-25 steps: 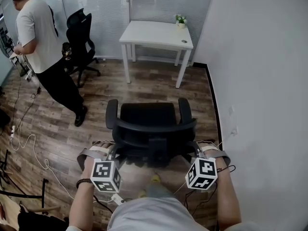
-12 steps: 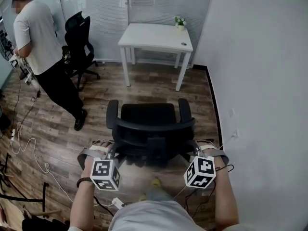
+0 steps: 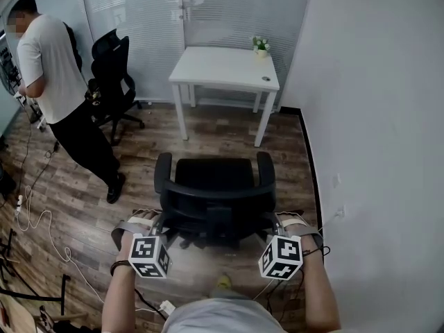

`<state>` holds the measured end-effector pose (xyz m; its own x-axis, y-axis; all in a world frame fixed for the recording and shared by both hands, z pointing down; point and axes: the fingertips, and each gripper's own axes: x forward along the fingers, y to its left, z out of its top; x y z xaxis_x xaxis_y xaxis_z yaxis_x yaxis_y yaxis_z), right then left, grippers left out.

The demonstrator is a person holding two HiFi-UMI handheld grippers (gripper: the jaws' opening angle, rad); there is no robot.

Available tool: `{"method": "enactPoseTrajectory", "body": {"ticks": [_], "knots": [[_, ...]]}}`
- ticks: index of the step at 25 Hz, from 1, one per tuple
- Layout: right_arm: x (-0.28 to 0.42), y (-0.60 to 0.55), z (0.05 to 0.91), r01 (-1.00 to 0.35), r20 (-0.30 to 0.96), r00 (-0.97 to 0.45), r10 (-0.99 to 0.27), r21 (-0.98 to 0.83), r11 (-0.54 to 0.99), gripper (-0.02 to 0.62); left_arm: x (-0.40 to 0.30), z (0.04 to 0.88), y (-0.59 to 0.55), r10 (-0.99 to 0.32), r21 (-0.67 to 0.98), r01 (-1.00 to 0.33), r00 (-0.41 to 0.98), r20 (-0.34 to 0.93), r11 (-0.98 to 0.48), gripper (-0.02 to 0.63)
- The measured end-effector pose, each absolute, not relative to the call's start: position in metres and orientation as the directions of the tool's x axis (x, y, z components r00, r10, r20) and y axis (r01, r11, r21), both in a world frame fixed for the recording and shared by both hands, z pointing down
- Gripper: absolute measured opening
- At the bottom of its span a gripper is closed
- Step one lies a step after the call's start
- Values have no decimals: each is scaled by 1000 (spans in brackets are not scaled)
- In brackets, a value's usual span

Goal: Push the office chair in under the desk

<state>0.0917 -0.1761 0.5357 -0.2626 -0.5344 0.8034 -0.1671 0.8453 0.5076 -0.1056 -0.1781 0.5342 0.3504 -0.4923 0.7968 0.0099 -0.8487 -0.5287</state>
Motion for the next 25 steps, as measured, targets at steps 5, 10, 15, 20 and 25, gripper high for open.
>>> {"method": "enactPoseTrajectory", "body": {"ticks": [5, 10, 15, 20, 25], "knots": [[97, -217, 534, -164, 793, -269, -547, 522, 837, 166, -99, 533, -220, -507, -545, 3, 363, 782, -838, 150], [97, -261, 532, -158, 776, -286, -562, 540, 826, 169, -99, 531, -264, -500, -535, -2, 357, 789, -845, 152], [102, -308, 531, -176, 792, -269, -548, 519, 836, 170, -95, 529, -311, -506, -551, 13, 379, 775, -834, 152], [97, -356, 531, -194, 804, -252, -539, 504, 842, 172, -100, 528, -360, -501, -553, 27, 388, 774, -833, 152], [89, -404, 528, -208, 790, -249, -561, 522, 827, 172, -109, 526, -412, -492, -552, 45, 395, 776, -833, 150]]}}
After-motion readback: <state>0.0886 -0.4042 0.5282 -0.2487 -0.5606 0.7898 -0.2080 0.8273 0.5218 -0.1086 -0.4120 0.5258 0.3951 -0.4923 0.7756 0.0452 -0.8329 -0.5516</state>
